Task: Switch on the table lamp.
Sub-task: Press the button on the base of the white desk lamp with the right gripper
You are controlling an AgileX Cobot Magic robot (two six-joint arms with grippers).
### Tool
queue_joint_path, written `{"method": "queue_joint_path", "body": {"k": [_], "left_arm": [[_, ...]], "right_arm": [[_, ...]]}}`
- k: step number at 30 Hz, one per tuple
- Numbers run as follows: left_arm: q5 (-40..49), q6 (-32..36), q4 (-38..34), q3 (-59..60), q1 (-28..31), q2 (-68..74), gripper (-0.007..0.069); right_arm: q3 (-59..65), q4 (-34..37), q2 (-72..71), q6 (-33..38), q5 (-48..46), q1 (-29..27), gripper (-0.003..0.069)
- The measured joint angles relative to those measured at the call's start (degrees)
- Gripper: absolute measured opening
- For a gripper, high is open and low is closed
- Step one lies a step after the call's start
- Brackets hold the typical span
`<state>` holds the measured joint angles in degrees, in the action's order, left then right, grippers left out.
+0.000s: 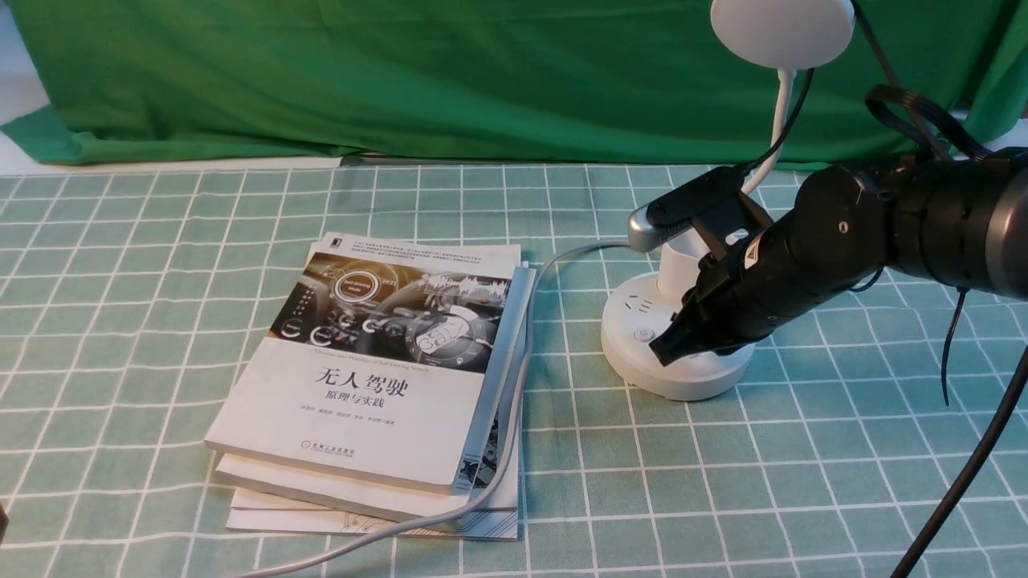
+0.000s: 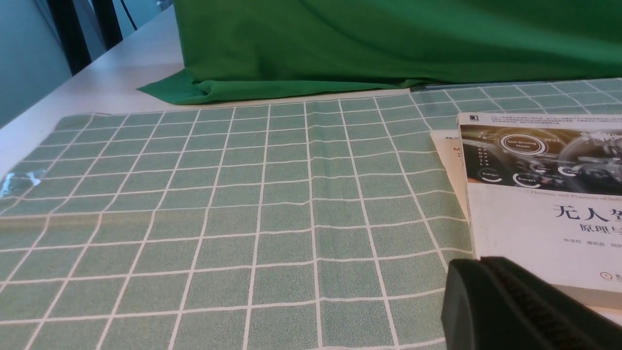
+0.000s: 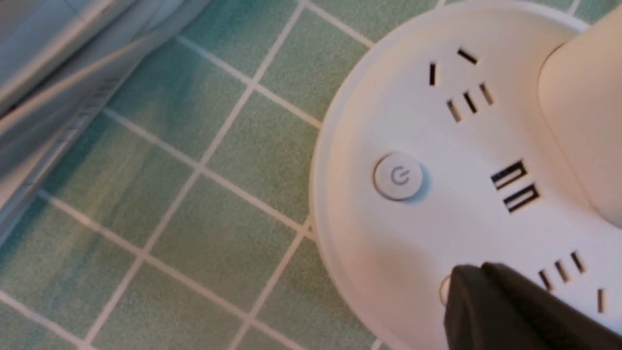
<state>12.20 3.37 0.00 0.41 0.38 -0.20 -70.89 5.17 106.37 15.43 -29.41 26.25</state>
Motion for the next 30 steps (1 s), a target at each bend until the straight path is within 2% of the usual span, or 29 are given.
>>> {"method": "queue_joint_path", "body": {"k": [8, 30], "left_arm": [[0.0, 0.0, 0.0, 0.0, 0.0, 0.0, 0.0021], [0.0, 0.0, 0.0, 0.0, 0.0, 0.0, 0.0021]], "right_arm": [[0.0, -5.2, 0.0, -2.0, -0.3, -0.1, 0.0028], [0.0, -5.2, 2.7, -2.0, 1.6, -0.1, 0.0029]]}}
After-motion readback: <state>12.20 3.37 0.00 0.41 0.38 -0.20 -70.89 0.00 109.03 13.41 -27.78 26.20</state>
